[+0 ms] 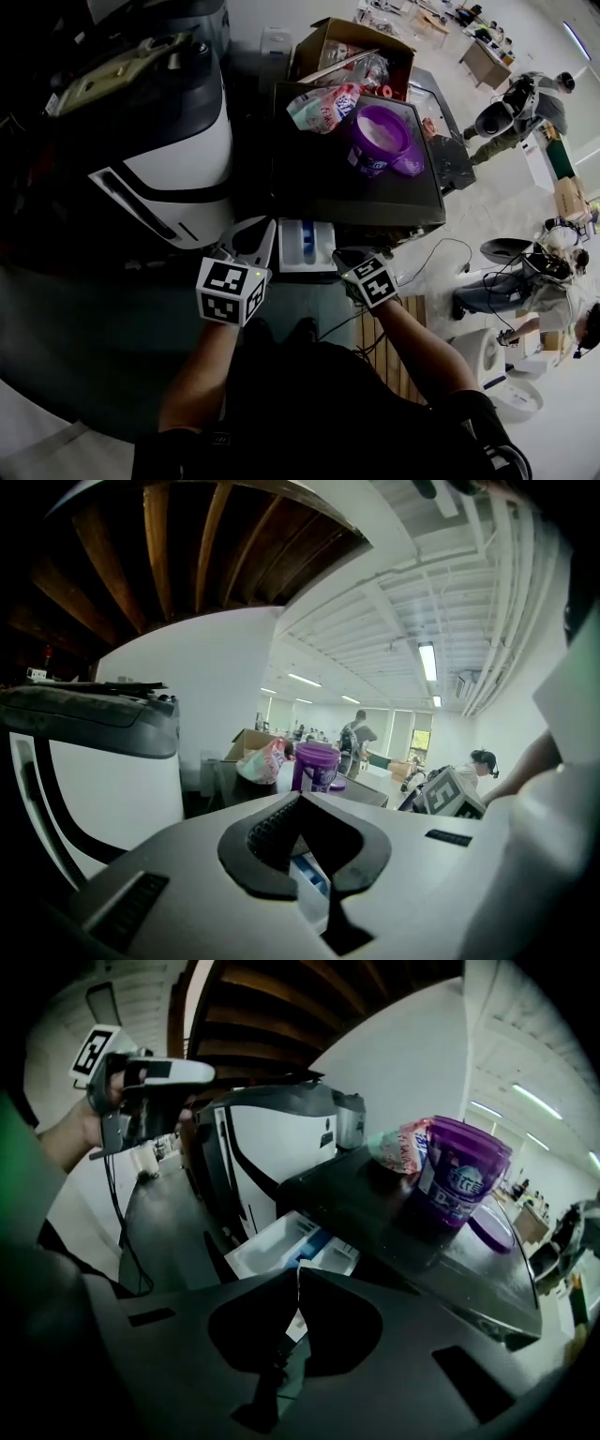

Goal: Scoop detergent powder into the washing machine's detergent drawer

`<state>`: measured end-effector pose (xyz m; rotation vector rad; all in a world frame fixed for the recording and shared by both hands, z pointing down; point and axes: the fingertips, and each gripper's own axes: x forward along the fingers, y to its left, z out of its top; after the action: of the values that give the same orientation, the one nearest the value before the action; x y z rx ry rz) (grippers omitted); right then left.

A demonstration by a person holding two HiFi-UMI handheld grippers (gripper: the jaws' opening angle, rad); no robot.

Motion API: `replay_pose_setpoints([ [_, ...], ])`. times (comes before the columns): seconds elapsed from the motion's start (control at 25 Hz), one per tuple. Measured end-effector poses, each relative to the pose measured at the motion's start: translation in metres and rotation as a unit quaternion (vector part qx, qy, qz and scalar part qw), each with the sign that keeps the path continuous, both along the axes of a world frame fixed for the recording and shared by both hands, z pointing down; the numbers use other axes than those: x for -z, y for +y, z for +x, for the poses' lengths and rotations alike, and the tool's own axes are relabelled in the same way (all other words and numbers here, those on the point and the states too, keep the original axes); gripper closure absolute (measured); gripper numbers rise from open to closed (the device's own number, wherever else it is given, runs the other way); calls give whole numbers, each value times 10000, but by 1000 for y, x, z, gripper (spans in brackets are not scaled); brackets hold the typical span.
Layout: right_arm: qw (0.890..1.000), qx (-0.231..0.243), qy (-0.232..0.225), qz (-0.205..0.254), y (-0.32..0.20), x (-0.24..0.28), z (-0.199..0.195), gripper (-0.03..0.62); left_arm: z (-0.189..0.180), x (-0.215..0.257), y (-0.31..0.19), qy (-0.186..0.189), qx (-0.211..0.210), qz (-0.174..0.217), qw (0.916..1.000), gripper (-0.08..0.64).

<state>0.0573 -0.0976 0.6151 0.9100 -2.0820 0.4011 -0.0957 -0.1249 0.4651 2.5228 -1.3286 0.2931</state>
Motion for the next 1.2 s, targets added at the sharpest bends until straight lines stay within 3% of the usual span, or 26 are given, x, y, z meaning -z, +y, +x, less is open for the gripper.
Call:
replay_pose_setpoints([
  [0.28,9888,-1127,-934,-295,-9,12,11,574,-16,3,3,14,-139,75,9999,558],
  [0.68,9824,-1390,-1225,-245,-6,26,12,574,-10,5,1,16,-368,110,9993,558],
  [0.84,9907,-1007,-902,-121,-2,18,8,574,0,6,-3,-52,-377,104,9992,558],
  [0.96,9996,-201,-38,190,6,12,0,574,10,6,-6,-89,-357,71,9993,558],
  [1.08,9955,576,602,443,10,2,-9,574,20,5,-9,-106,-334,46,9994,558],
  [1.2,9902,1024,831,454,13,-4,-14,574,29,3,-12,-108,-274,25,9996,558],
])
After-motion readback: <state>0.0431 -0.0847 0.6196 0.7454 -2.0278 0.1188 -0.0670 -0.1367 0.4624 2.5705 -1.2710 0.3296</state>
